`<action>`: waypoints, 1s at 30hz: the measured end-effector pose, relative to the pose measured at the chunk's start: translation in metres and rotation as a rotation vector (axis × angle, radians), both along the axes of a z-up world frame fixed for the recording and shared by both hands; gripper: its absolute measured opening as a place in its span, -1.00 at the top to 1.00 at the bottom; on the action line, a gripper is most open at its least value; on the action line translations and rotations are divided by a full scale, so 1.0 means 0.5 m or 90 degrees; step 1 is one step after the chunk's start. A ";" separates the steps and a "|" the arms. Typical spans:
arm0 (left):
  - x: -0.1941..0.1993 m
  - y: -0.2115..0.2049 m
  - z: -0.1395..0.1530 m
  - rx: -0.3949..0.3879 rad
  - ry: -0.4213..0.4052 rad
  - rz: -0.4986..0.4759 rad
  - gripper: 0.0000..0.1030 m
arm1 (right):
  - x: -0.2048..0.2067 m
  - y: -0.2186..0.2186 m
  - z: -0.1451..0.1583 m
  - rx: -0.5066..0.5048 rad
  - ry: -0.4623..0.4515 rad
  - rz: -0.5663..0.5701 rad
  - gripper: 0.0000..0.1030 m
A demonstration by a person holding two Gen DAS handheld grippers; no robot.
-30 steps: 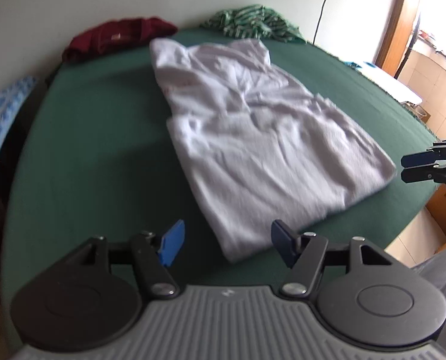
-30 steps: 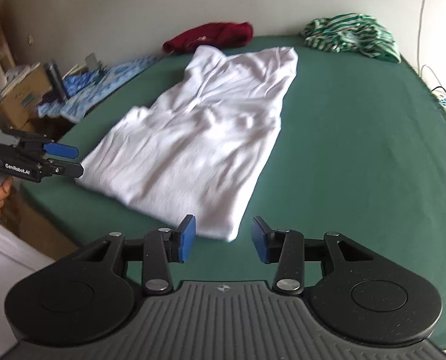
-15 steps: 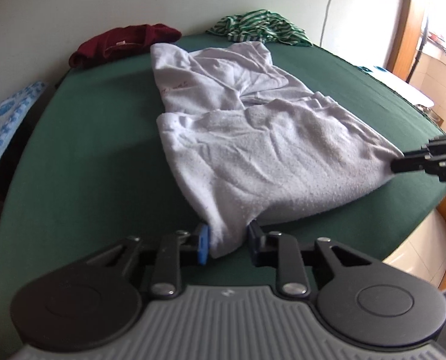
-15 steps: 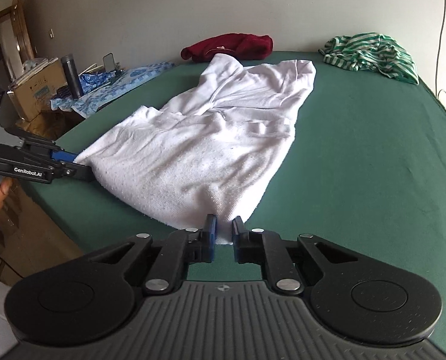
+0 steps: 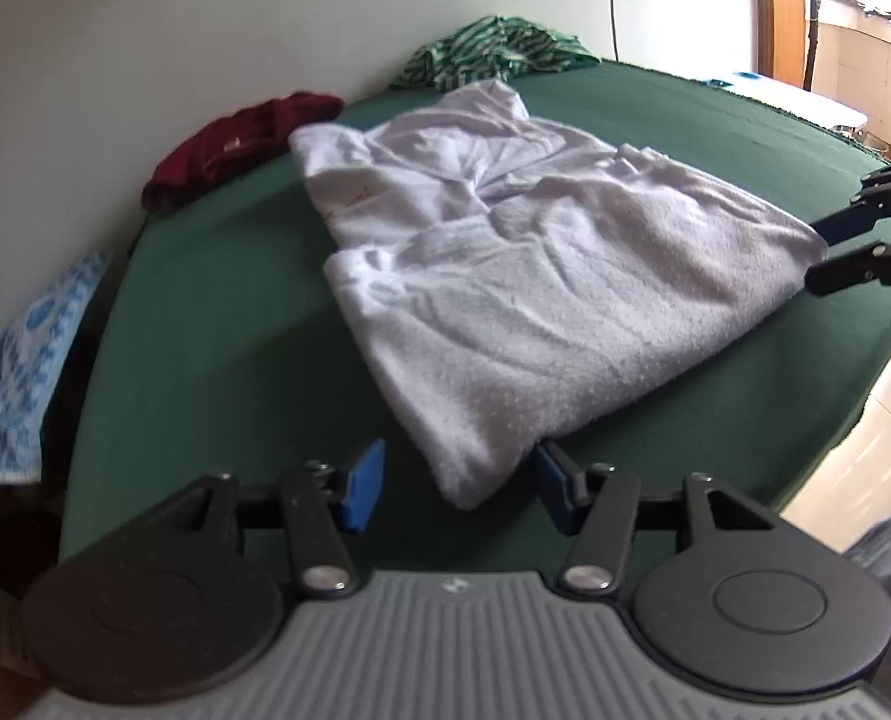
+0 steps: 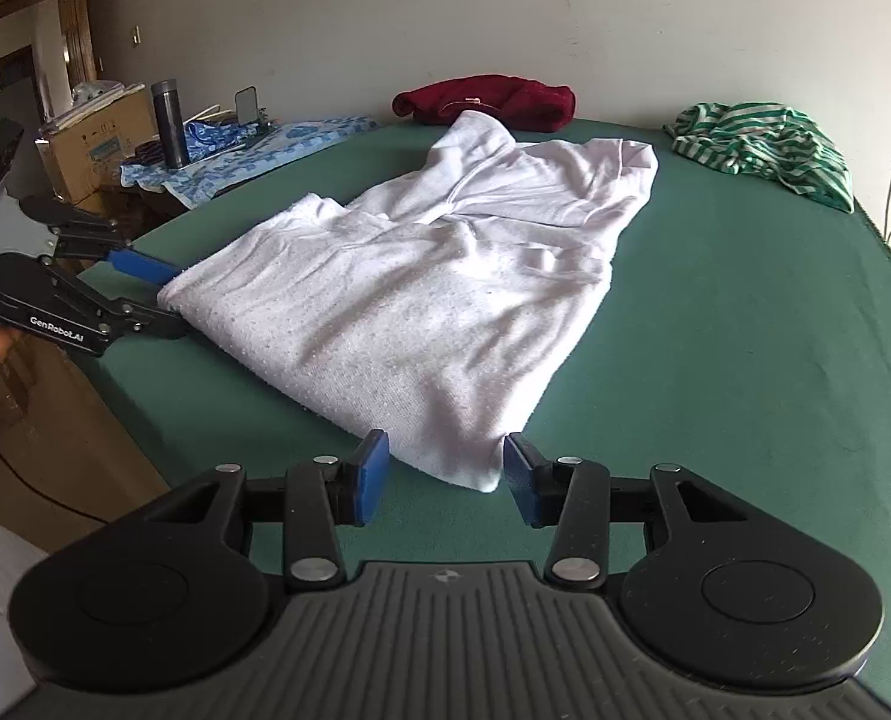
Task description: Fold clothes
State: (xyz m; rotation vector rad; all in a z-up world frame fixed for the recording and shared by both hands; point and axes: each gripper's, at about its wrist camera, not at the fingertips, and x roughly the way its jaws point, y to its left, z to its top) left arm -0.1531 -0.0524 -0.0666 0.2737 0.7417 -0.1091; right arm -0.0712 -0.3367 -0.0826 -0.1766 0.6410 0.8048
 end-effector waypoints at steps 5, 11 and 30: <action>0.013 -0.001 0.002 -0.043 0.007 0.007 0.44 | 0.009 0.005 0.009 0.034 0.007 -0.017 0.76; 0.005 -0.016 0.030 -0.052 -0.013 0.022 0.80 | 0.020 0.003 0.033 0.085 0.019 -0.034 0.83; -0.153 -0.096 0.086 -0.110 0.061 0.008 0.81 | -0.075 -0.118 0.061 0.074 0.182 0.024 0.83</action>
